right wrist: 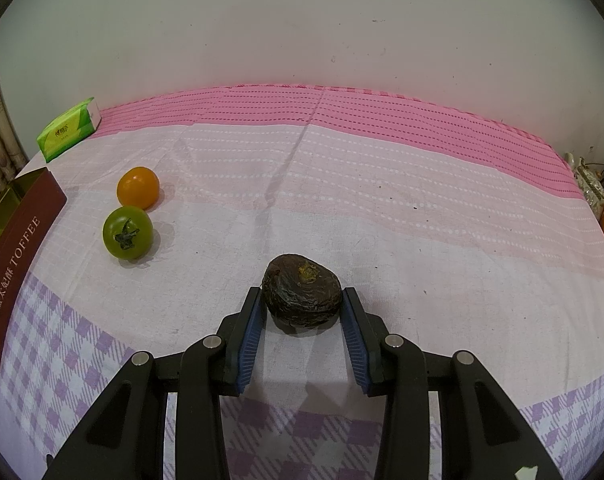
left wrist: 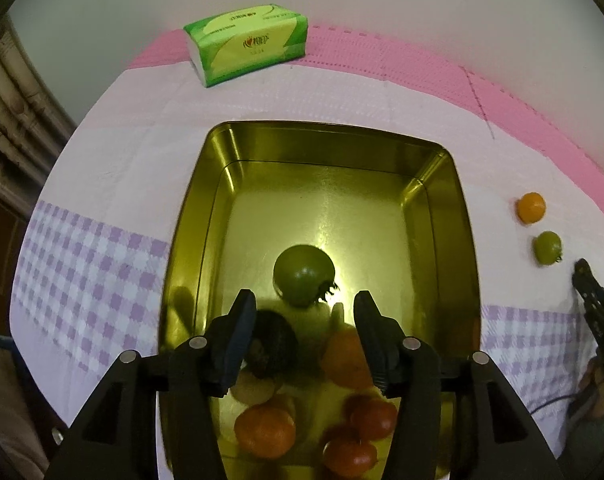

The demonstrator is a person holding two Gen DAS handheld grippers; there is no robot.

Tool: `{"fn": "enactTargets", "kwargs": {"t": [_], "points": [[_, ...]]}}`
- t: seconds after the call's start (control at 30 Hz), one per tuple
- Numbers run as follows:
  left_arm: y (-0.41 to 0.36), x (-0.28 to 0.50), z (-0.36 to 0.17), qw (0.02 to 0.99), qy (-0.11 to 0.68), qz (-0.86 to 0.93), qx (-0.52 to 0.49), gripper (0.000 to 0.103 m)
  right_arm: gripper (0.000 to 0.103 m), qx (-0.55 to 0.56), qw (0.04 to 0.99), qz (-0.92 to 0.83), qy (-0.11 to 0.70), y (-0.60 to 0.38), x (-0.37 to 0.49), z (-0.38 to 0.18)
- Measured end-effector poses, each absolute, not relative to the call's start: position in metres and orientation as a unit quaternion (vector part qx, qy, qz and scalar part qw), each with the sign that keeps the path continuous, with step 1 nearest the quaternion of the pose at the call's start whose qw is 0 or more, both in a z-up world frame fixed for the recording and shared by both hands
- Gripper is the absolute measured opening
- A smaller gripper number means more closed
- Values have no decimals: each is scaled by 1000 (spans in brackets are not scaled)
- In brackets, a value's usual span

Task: Organize fruits
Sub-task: 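Carry the green tomato into the gold tray and open the left gripper, then carry the dark fruit into the gold tray and open the right gripper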

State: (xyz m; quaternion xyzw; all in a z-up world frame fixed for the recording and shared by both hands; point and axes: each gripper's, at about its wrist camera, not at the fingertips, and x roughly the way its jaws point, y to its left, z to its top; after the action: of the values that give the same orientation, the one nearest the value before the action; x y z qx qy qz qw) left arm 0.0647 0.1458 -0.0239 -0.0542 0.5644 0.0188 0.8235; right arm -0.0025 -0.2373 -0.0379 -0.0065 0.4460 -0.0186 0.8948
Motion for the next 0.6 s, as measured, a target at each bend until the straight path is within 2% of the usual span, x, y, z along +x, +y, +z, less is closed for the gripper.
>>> {"fn": "enactTargets", "kwargs": {"t": [0.1, 0.37, 0.6], "points": [[151, 51, -14, 829, 557, 18, -54, 59, 34, -8, 895, -20, 445, -238, -2, -38], [181, 4, 12, 853, 516, 47, -63, 63, 32, -3, 901, -10, 434, -226, -1, -21], [205, -25, 18, 864, 492, 90, -53, 67, 32, -19, 907, 113, 405, -138, -5, 28]]}}
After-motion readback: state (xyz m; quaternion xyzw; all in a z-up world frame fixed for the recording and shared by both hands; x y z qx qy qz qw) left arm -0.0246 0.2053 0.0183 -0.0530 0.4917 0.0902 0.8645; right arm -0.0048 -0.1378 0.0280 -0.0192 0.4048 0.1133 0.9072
